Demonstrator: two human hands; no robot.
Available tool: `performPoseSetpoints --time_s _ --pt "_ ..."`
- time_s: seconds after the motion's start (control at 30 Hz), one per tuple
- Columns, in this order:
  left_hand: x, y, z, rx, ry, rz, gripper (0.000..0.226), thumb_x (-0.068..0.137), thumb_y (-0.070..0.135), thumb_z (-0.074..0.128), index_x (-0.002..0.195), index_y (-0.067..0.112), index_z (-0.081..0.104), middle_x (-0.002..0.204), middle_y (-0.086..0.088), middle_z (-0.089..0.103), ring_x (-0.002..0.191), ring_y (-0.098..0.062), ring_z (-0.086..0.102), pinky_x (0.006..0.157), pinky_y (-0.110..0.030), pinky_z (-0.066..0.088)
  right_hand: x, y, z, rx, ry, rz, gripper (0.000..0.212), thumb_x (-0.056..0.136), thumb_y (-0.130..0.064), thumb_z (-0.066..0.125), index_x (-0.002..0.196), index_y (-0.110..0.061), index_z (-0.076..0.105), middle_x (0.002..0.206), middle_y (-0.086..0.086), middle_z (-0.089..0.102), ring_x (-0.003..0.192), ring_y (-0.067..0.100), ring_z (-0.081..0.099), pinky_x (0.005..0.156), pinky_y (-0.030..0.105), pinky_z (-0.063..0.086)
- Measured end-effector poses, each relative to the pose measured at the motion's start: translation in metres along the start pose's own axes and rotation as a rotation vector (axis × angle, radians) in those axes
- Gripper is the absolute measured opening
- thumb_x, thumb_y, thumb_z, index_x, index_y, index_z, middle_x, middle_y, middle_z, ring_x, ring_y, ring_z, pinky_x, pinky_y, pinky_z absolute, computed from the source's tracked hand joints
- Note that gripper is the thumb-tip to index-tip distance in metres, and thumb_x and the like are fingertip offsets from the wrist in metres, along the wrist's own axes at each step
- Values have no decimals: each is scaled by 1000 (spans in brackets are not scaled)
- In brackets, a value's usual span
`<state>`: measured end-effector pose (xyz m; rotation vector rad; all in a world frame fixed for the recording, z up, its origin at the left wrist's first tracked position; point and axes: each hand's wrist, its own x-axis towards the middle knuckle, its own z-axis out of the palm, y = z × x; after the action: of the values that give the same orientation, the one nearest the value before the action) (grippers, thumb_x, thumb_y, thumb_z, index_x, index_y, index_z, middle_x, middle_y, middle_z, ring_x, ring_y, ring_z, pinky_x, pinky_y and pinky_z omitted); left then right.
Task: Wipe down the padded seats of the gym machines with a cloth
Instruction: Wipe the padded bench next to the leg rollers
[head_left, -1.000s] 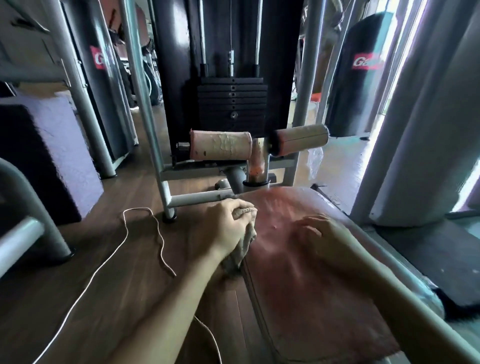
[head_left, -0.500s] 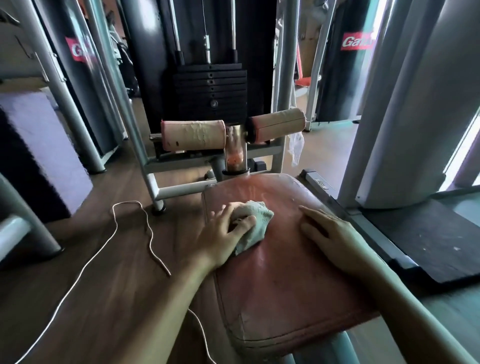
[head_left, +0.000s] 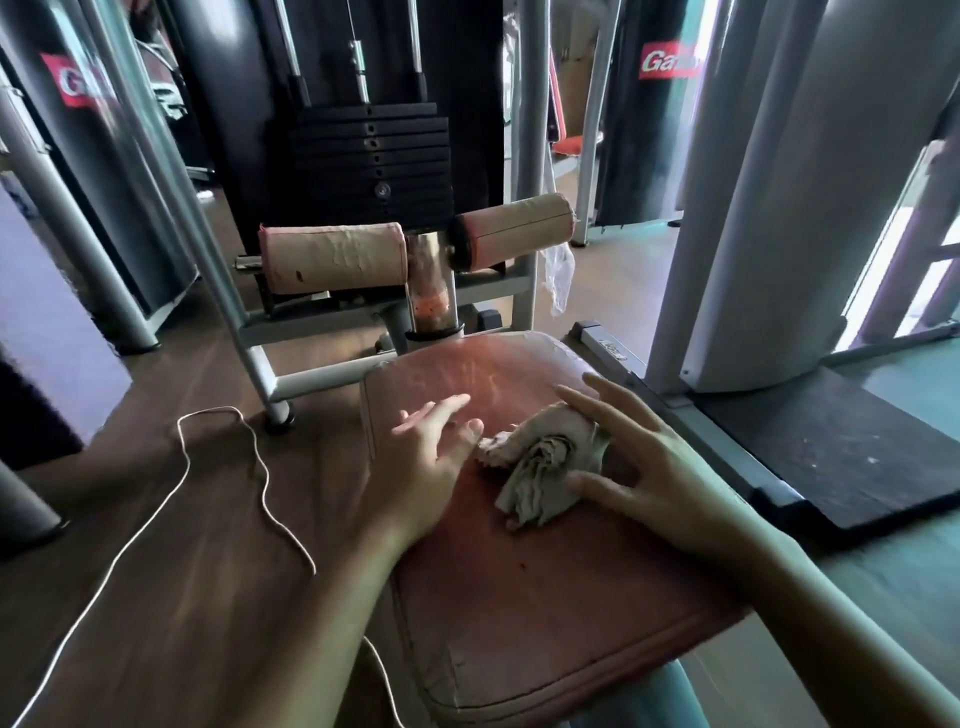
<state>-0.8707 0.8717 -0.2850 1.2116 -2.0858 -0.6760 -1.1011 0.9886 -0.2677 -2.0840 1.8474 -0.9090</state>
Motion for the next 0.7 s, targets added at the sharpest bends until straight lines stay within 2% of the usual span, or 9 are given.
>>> performPoseSetpoints --time_s 0.07,0.13,0.2,0.3,0.37,0.43,0.6,0.7 --pt "0 -4 8 15 110 8 33 102 30 55 132 23 66 144 1 59 142 -16 44 123 -30 19 0 -2 2 -47 15 -42 80 77 -78 60 147 -64 24 162 -29 13 149 6 27 113 51 43" --pt "0 -7 11 23 174 -13 29 100 20 58 127 22 69 146 1 57 144 -17 40 123 -35 24 2 -2 4 -67 7 -103 80 77 -77 62 148 -60 30 163 -27 15 149 7 29 111 51 44" --pt "-1 -12 13 24 207 -39 29 98 20 60 124 23 71 146 3 57 145 -15 40 122 -36 25 9 -3 7 -91 -4 -177 74 77 -73 67 144 -51 43 160 -22 27 147 7 32 111 48 45" --pt "-2 -16 13 1 223 -52 29 97 26 60 125 26 71 145 6 56 145 -8 38 124 -30 22 22 -5 16 -74 42 -196 63 76 -67 72 129 -37 57 140 -18 49 137 9 46 105 43 47" --pt "-3 -16 14 12 208 -58 36 94 34 54 125 26 71 146 7 56 146 -6 36 123 -20 15 26 -6 21 -66 55 -148 64 74 -71 70 128 -38 56 131 -22 50 129 10 50 103 38 47" --pt "-3 -15 14 21 186 -71 43 89 35 51 126 24 71 146 5 56 146 -10 36 121 -16 12 25 -8 21 -65 48 -100 69 73 -74 67 134 -42 54 131 -23 49 127 9 50 102 35 48" --pt "-5 -6 12 56 153 -83 43 89 25 52 128 17 69 146 -3 57 146 -22 39 124 -33 20 29 -19 10 -107 -65 -1 75 69 -80 65 136 -48 52 133 -23 49 127 10 49 102 38 48" --pt "-7 -2 11 121 126 -88 45 90 22 50 131 15 67 147 -7 55 145 -28 40 123 -40 25 46 -27 -2 -194 -234 68 80 63 -83 63 136 -54 47 133 -28 50 124 10 50 101 37 47"
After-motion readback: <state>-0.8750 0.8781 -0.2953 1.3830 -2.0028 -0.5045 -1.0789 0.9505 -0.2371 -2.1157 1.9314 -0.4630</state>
